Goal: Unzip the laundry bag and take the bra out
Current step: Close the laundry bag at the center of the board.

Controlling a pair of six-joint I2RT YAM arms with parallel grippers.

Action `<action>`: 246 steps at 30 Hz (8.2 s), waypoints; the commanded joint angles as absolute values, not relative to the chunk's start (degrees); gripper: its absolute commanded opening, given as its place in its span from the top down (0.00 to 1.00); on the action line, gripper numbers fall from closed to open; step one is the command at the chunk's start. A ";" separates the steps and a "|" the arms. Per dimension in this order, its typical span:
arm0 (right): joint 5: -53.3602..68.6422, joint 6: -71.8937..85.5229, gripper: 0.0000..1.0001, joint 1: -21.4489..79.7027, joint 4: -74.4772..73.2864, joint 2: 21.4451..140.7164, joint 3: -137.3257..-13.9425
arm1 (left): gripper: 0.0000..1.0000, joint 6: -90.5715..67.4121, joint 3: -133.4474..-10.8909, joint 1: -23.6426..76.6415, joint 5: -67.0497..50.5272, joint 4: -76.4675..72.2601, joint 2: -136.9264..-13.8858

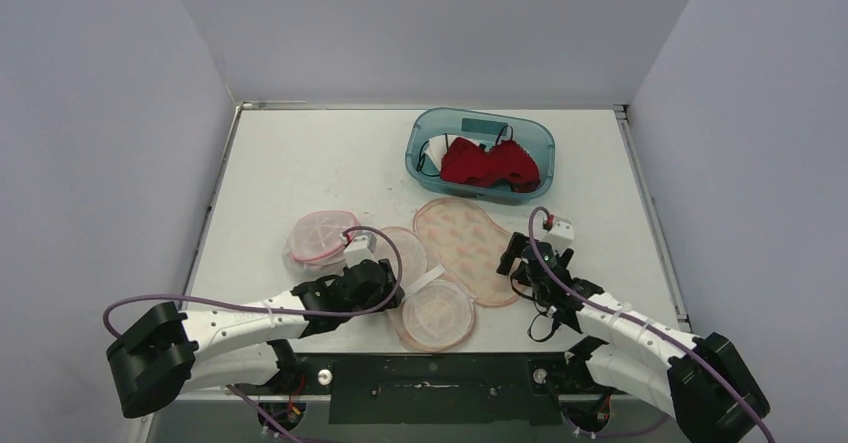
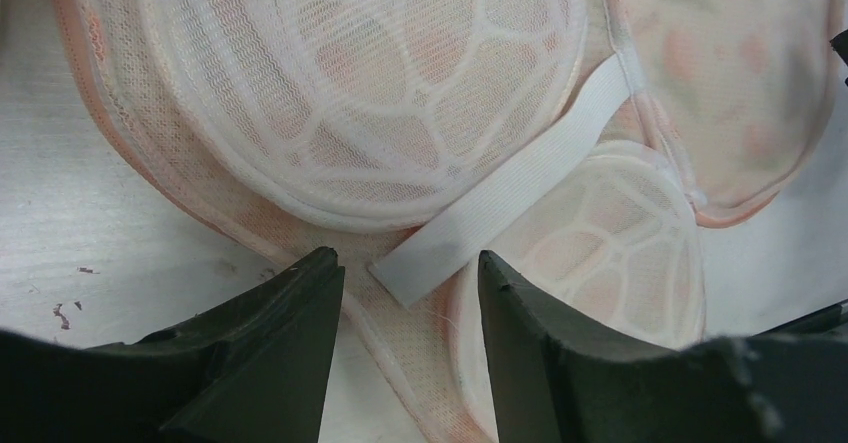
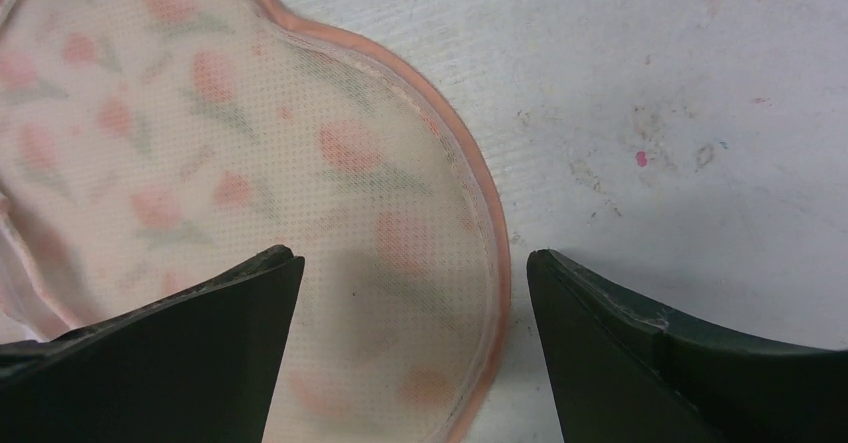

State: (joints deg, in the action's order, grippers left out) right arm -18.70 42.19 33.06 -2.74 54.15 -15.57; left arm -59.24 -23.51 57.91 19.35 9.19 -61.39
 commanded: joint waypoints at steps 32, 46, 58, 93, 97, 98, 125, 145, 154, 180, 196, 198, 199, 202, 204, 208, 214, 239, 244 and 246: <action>-7.53 37.33 0.95 34.16 -24.13 38.48 -30.24 | 0.51 -53.53 -35.38 58.34 14.56 0.79 -78.56; 7.43 28.86 0.95 34.19 -25.92 30.97 -40.83 | 0.52 -54.26 -43.21 59.72 9.11 -7.53 -87.66; 18.46 26.31 0.95 34.28 -23.25 34.76 -37.18 | 0.51 -57.55 -40.16 59.80 11.04 -5.21 -80.98; 4.99 24.49 0.95 61.70 -7.05 50.71 -31.42 | 0.23 -71.80 -22.60 50.92 2.43 -15.72 -62.22; 4.42 25.15 0.95 62.69 -5.56 50.59 -30.03 | 0.24 -72.93 -21.70 50.83 0.35 -20.84 -65.78; 4.45 25.33 0.95 63.02 -5.06 50.48 -29.47 | 0.24 -73.22 -21.55 50.85 0.04 -22.06 -66.79; -28.04 44.21 0.09 64.51 -11.50 34.18 -22.82 | 1.00 -67.84 -24.04 52.55 9.46 -11.07 -60.02; -19.62 46.57 0.09 60.72 2.22 46.02 -17.14 | 1.00 -70.15 -19.42 58.34 25.09 5.25 -58.16; 14.52 46.42 0.07 41.89 25.40 59.69 -12.58 | 1.00 -69.08 -20.39 58.73 27.42 8.85 -60.78; 8.79 42.28 0.95 40.49 22.41 62.60 -11.26 | 0.97 -60.72 -25.35 59.55 24.93 -2.76 -68.93; -2.57 44.77 0.49 43.31 2.59 43.21 -8.29 | 0.47 -57.80 -31.53 59.10 26.76 3.51 -68.26; -3.12 44.82 0.38 43.44 1.95 43.11 -8.75 | 0.47 -56.13 -33.96 58.59 26.43 3.40 -70.50; -3.42 44.82 0.34 43.49 1.50 42.90 -8.97 | 0.47 -54.84 -35.14 58.26 25.88 3.00 -71.20; -4.16 44.82 0.26 43.58 0.21 41.94 -9.48 | 0.47 -51.05 -39.09 57.06 23.07 2.75 -74.82; -4.29 44.87 0.22 43.53 0.18 40.90 -9.34 | 0.47 -48.77 -41.26 56.43 20.90 2.78 -76.88; -3.78 45.49 0.20 43.51 -1.02 39.09 -8.63 | 0.48 -47.56 -43.42 55.97 17.72 3.51 -80.24; -2.93 45.87 0.20 43.51 -0.44 39.45 -8.35 | 0.56 -49.52 -41.49 56.01 14.20 2.22 -82.57; -3.83 48.32 0.08 43.16 2.66 38.63 -8.20 | 1.00 -53.76 -36.90 57.41 13.97 2.23 -69.38; -4.04 48.99 0.08 43.07 3.13 38.55 -7.55 | 1.00 -57.06 -32.75 57.52 16.02 3.15 -68.30; -3.94 49.18 0.08 43.04 3.25 38.58 -7.34 | 1.00 -58.16 -31.39 57.56 16.54 3.17 -68.41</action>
